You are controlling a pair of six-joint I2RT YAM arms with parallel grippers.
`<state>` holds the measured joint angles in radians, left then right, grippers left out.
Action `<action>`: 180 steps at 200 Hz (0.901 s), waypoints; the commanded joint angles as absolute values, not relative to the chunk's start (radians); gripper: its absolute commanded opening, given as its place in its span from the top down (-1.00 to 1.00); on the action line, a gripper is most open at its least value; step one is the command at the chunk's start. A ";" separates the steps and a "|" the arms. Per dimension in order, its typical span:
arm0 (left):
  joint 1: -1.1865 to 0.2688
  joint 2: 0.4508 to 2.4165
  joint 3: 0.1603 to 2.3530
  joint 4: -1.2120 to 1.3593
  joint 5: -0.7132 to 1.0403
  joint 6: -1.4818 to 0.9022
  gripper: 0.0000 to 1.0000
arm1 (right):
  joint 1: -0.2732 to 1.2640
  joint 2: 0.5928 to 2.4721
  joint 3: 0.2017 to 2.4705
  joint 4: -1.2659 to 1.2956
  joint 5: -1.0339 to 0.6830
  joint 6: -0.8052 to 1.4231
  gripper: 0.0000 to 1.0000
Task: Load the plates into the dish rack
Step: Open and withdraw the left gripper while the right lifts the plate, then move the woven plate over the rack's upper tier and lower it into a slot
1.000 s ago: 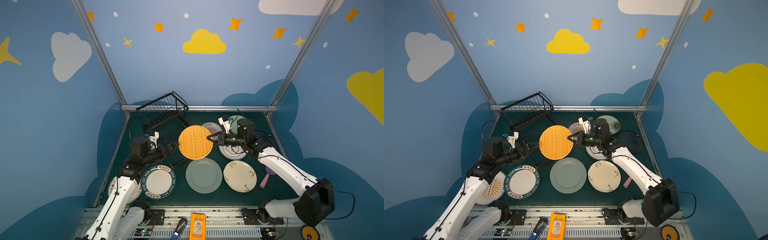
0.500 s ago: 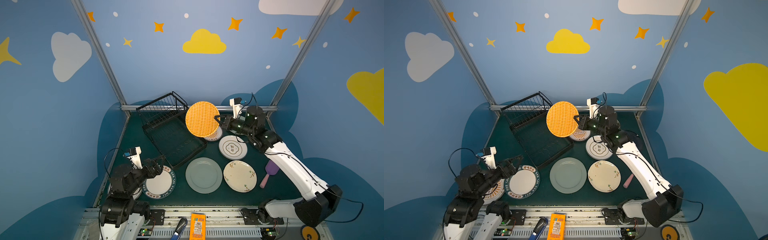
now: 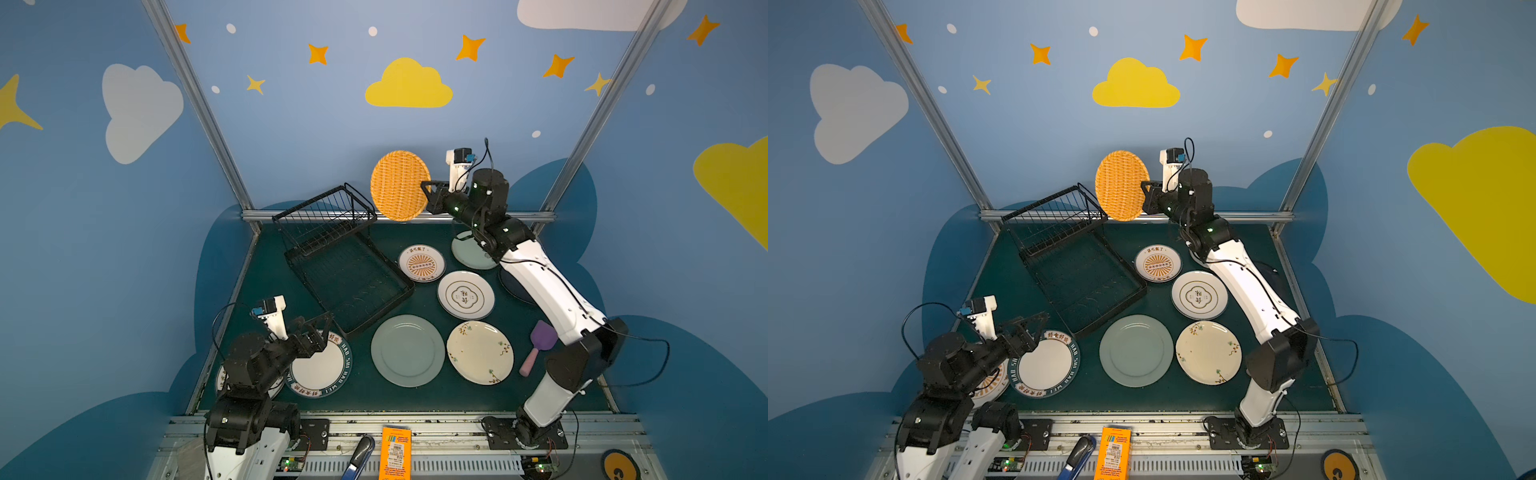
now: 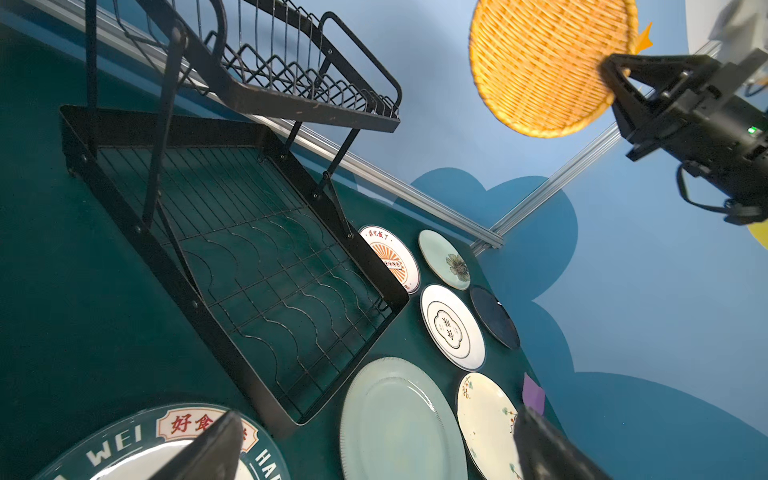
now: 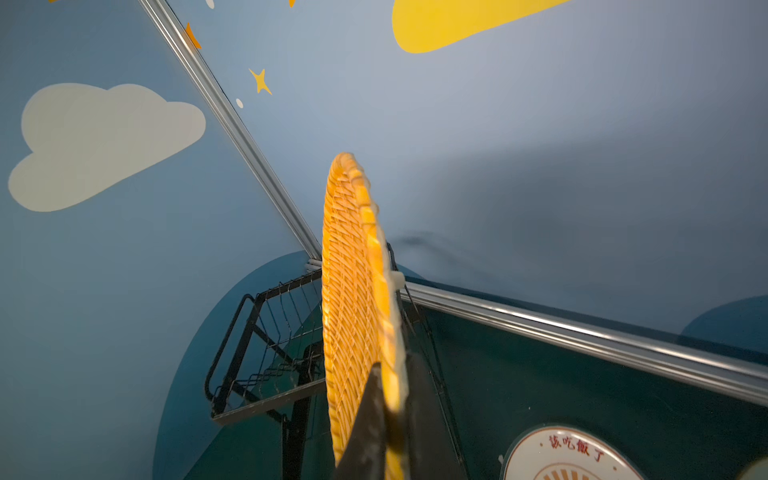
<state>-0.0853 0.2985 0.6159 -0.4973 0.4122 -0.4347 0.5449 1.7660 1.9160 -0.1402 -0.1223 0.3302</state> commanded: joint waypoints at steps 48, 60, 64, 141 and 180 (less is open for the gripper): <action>-0.072 0.293 0.604 -0.432 0.472 -0.448 -1.00 | 0.607 1.992 2.151 0.107 -0.062 0.156 1.00; -0.072 0.293 0.602 -0.431 0.477 -0.450 -1.00 | 0.614 2.028 2.174 0.142 -0.049 0.139 1.00; -0.073 0.293 0.602 -0.430 0.478 -0.450 -1.00 | 0.617 2.042 2.183 0.149 -0.046 0.136 1.00; -0.068 0.280 0.600 -0.425 0.484 -0.453 -1.00 | 0.649 2.252 2.330 0.240 -0.041 0.093 1.00; -0.066 0.284 0.598 -0.419 0.496 -0.457 -1.00 | 0.653 2.326 2.396 0.247 -0.040 0.082 1.00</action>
